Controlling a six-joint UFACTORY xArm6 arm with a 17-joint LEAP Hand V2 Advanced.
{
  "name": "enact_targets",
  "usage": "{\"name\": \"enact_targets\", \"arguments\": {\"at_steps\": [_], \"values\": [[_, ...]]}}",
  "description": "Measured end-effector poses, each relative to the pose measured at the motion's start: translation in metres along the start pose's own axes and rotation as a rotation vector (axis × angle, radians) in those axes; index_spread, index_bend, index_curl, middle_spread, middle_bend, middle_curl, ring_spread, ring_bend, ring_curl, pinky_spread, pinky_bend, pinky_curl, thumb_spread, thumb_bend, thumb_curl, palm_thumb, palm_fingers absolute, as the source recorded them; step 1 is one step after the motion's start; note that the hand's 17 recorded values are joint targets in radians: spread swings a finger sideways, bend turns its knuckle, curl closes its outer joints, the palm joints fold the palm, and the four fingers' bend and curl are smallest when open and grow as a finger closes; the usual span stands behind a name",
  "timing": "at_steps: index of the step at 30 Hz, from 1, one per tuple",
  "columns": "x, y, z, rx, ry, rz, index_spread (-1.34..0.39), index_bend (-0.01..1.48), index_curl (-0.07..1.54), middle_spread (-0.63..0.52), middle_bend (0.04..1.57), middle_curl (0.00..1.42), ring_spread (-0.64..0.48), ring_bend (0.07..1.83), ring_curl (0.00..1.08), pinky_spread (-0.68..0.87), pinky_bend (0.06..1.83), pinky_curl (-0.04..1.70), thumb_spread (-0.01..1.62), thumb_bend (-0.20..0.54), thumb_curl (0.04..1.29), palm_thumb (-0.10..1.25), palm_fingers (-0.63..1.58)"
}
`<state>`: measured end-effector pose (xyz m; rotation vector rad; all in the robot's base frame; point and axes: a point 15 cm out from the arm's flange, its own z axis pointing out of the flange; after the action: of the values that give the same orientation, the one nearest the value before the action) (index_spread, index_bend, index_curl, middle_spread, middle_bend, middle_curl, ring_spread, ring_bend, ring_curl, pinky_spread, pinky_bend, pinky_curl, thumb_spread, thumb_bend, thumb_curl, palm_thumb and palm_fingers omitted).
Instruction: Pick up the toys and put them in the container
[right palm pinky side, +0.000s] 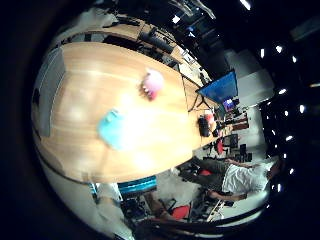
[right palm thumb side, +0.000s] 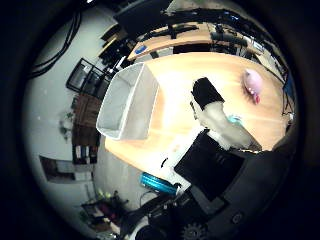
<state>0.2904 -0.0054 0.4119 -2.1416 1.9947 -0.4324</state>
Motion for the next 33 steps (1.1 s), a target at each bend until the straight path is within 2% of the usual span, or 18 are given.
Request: {"name": "enact_targets", "arguments": {"at_steps": [19, 27, 33], "values": [[0.003, 0.000, -0.005, 0.002, -0.021, 0.053, -0.63, 0.32, 0.41, -0.36, 0.19, 0.28, -0.35, 0.79, 0.16, -0.01, 0.72, -0.01, 1.04, -0.026, 0.44, 0.55, 0.60], [0.004, 0.000, -0.022, 0.062, -0.015, 0.003, -0.63, 0.29, 0.40, -0.37, 0.19, 0.28, -0.34, 0.80, 0.16, -0.01, 0.73, -0.01, 1.02, -0.028, 0.44, 0.55, 0.59], [0.021, -0.002, -0.012, 0.015, 0.005, 0.004, -0.63, 0.28, 0.40, -0.38, 0.19, 0.27, -0.36, 0.80, 0.16, -0.02, 0.76, -0.01, 1.01, -0.029, 0.44, 0.54, 0.60]]}}
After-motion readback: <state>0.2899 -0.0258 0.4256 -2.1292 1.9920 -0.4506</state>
